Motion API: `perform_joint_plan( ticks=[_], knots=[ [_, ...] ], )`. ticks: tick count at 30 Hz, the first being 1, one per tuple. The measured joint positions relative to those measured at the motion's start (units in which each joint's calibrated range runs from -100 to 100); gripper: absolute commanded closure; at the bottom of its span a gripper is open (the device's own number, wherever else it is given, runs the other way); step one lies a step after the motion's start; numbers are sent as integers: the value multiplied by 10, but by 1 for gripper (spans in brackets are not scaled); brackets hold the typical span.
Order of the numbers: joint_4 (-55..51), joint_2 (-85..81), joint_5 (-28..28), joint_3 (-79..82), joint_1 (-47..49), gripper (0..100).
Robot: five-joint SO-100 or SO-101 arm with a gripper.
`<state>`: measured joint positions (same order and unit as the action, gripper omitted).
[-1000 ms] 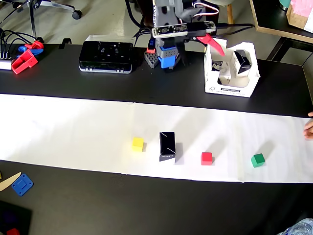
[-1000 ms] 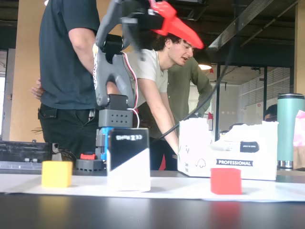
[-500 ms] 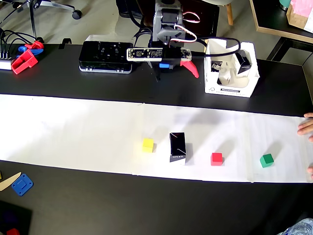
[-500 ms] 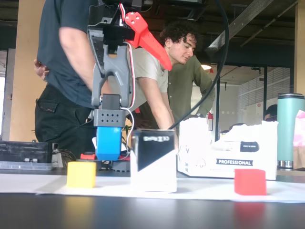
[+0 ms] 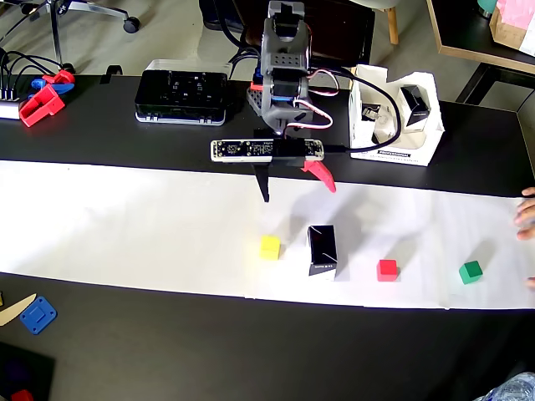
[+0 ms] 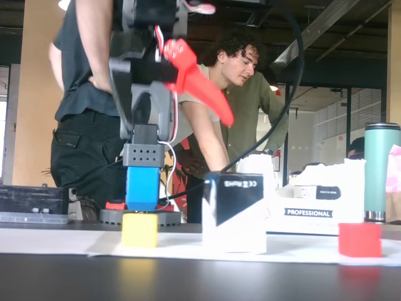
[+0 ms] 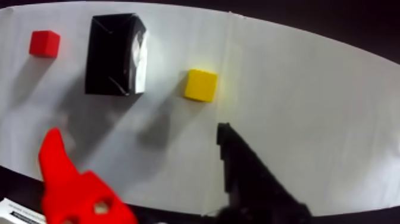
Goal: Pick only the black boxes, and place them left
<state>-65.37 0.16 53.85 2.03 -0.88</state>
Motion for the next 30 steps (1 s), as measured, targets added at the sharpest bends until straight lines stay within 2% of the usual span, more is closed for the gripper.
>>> perform_joint_plan(
  ticks=[7,10,15,19,21,25,30],
  knots=[
    [171,3,-1,112,3,52],
    [219,10,-26,117,30,52],
    [236,64,-71,118,85,52],
    [236,149,-102,45,115,52],
    [236,189,-116,-10,136,59],
    [236,254,-125,-99,164,91],
    [236,270,-126,-104,187,94]
  ],
)
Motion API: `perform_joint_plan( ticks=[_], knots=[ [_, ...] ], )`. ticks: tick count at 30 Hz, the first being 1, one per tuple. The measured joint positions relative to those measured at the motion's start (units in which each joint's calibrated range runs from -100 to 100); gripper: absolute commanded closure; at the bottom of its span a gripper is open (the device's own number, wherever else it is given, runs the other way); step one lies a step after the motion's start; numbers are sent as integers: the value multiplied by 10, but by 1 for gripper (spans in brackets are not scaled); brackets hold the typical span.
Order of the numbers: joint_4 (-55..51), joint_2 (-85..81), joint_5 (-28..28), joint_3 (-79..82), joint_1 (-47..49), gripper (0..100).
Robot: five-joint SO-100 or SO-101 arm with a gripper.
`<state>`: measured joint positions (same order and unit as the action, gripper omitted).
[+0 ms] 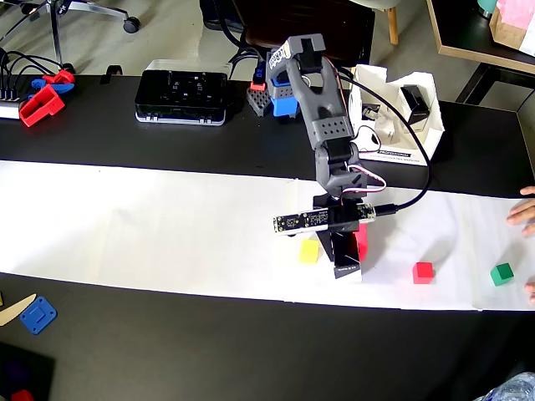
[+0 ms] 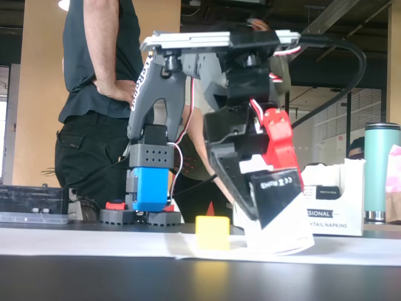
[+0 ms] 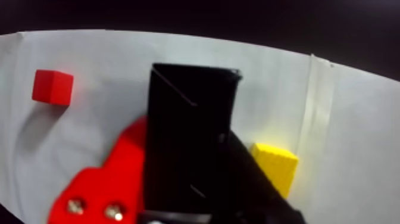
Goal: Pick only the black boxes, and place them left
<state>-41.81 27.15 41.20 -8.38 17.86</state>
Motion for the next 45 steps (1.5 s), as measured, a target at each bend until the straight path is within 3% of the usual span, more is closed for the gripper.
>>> perform_joint_plan(
  ticks=[4,9,13,20,31,40,42,45],
  knots=[
    [-26,-2,-6,2,21,94],
    [-220,-89,-46,3,71,94],
    [-309,-199,-63,3,128,94],
    [-366,-350,-96,3,246,94],
    [-525,-477,-153,10,515,94],
    [-503,-490,-160,228,581,93],
    [-462,-490,-160,267,582,87],
    [-400,-490,-160,290,582,66]
  ],
)
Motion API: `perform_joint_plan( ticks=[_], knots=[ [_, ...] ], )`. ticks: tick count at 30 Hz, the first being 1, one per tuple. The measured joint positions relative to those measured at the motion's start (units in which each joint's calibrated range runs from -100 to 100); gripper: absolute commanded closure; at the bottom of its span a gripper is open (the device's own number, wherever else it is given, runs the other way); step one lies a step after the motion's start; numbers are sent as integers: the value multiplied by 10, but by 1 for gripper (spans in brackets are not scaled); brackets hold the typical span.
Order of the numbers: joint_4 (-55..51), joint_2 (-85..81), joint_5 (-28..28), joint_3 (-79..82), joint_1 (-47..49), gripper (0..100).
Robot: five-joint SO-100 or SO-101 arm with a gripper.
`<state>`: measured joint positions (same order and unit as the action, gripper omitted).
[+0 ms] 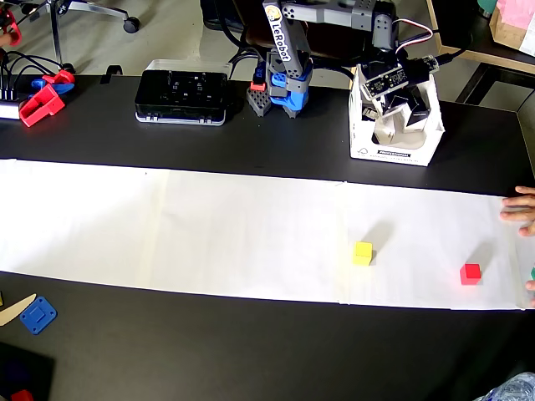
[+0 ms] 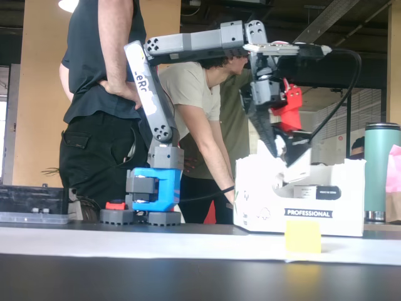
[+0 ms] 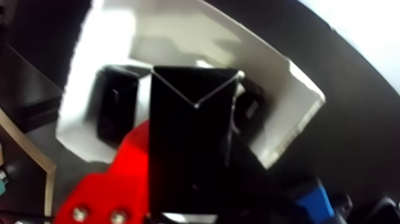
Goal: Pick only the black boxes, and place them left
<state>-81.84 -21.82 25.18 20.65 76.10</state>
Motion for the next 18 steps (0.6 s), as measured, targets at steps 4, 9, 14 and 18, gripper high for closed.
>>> perform_joint_plan(
  ticks=[4,9,14,18],
  knots=[
    [34,-1,0,3,6,51],
    [37,-16,4,42,12,51],
    [37,-143,65,154,-18,51],
    [37,-291,121,217,-94,51]
  ],
)
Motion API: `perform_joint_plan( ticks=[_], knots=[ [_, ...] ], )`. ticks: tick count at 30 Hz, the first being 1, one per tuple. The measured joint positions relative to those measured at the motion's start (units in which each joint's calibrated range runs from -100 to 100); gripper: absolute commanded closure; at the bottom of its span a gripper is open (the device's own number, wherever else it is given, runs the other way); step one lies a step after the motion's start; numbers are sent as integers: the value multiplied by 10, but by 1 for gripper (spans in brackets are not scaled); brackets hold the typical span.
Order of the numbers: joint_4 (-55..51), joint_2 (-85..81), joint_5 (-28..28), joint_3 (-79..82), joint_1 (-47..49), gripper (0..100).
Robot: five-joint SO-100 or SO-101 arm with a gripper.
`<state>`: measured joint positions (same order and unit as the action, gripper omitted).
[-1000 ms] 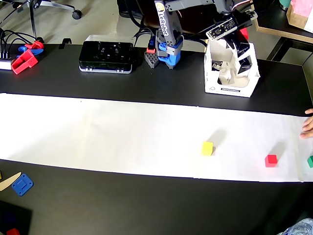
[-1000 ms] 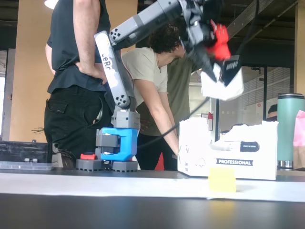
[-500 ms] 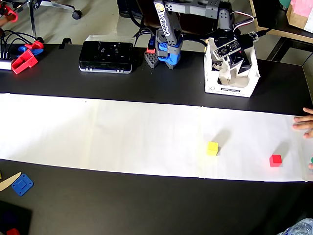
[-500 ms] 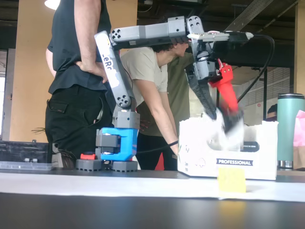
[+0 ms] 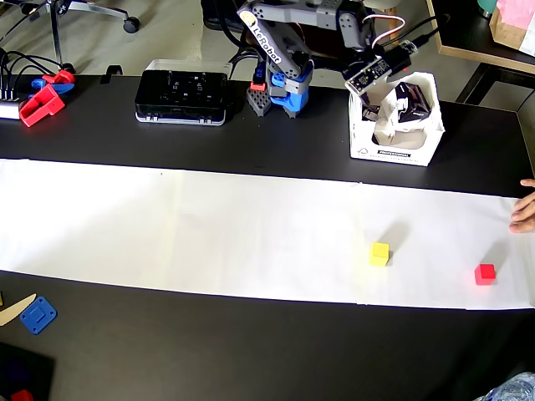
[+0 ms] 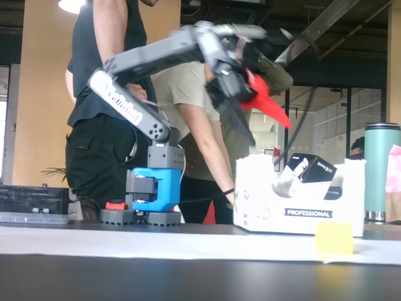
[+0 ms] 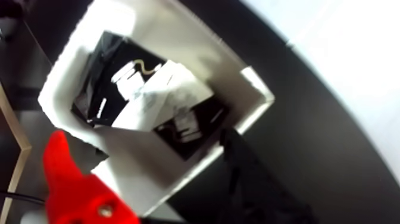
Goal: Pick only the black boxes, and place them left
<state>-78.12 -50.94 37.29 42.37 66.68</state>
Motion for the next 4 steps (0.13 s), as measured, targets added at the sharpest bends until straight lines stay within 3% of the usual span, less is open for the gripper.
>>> perform_joint_plan(
  ticks=[2,4],
  knots=[
    [0,-75,19,14,-41,52],
    [0,-146,31,23,-96,60]
  ],
)
